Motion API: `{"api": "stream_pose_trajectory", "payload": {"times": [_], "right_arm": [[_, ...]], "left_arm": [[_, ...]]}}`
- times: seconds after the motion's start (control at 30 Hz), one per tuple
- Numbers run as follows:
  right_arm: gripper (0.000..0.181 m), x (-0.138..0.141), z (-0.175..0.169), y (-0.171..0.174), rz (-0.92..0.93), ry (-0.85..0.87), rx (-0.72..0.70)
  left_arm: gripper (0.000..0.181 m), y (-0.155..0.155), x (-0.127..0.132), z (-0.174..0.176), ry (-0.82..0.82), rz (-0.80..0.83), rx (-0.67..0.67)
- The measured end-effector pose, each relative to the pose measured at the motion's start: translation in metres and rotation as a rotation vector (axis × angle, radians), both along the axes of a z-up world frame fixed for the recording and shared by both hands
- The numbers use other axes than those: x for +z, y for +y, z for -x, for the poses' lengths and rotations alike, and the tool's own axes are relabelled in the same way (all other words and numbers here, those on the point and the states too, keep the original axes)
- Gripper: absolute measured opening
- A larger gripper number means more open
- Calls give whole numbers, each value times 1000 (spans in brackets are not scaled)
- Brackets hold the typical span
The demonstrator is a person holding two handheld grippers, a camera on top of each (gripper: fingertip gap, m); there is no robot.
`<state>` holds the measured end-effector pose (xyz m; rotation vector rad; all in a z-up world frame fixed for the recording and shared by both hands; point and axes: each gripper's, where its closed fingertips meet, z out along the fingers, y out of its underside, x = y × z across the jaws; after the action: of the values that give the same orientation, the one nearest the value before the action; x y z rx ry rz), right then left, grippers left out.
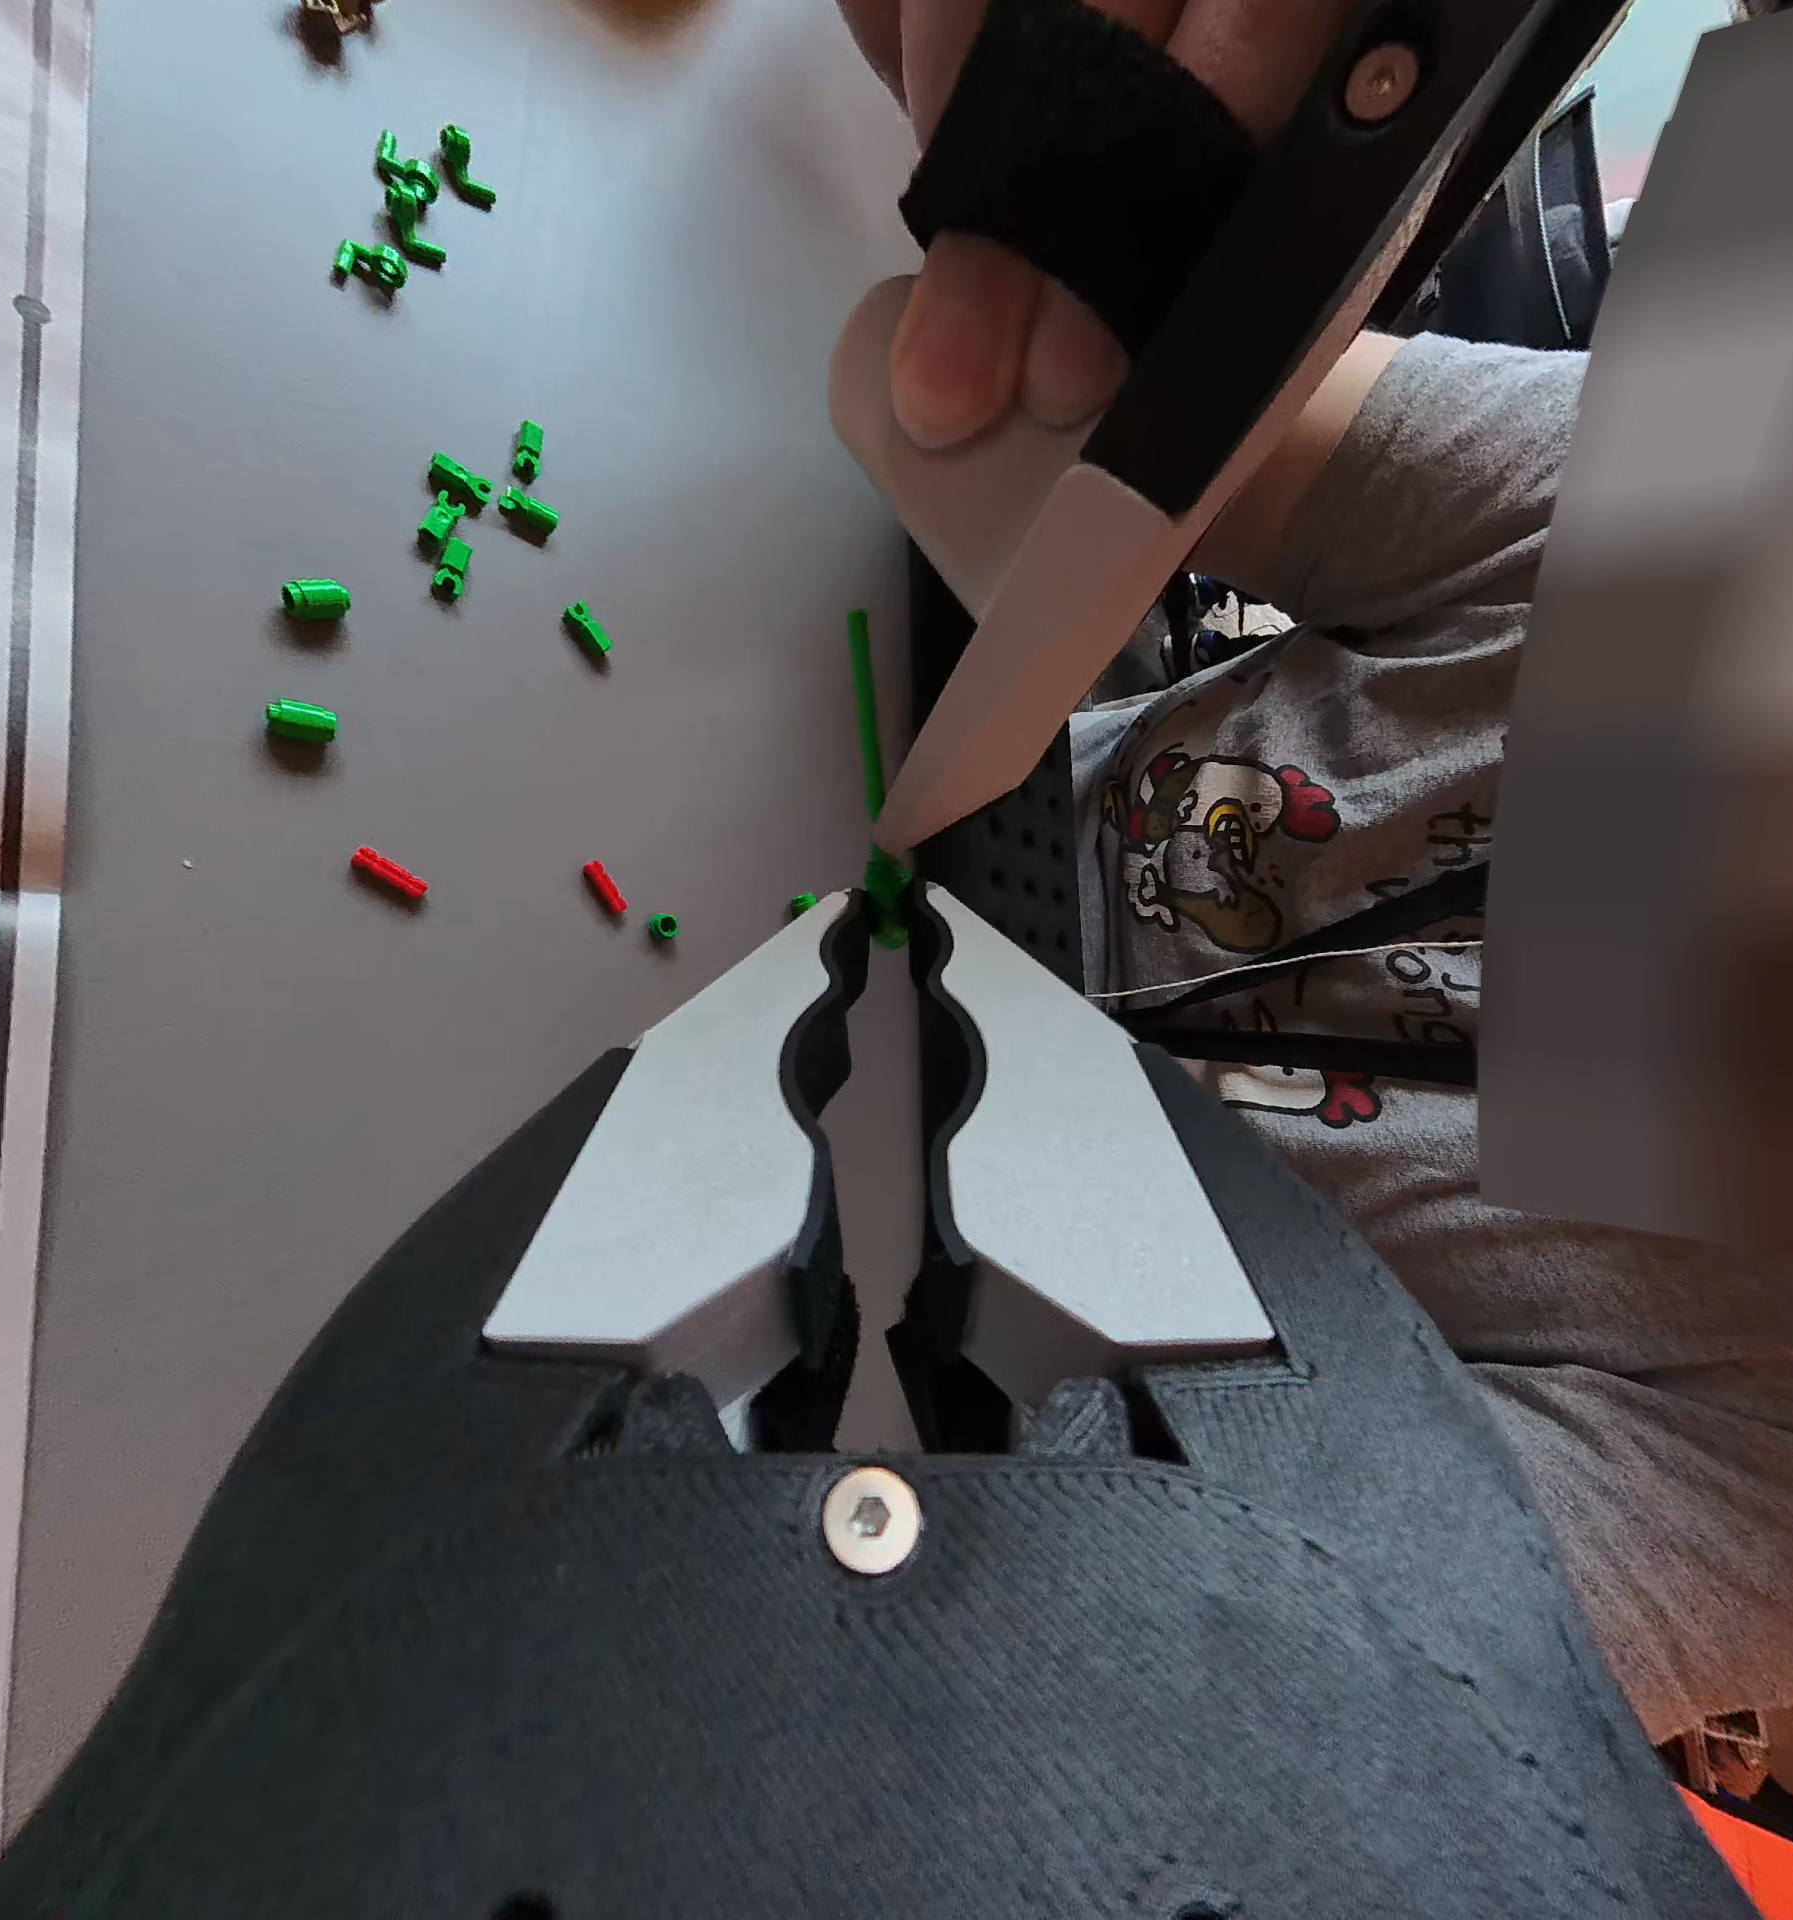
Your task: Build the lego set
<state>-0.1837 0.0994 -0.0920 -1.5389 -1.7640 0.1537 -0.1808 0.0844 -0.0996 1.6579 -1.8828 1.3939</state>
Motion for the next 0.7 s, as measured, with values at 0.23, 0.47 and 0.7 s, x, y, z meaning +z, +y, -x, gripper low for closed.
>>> {"api": "stream_pose_trajectory", "payload": {"times": [0.23,0.47,0.7], "right_arm": [[0,-2,1,1,12,0,-8],[0,-4,2,2,19,-1,-12],[4,8,-9,8,-39,9,-44]], "left_arm": [[4,1,-2,0,8,-5,-1],[4,1,-5,0,14,-11,-3],[5,5,7,-9,-58,43,48]]}}
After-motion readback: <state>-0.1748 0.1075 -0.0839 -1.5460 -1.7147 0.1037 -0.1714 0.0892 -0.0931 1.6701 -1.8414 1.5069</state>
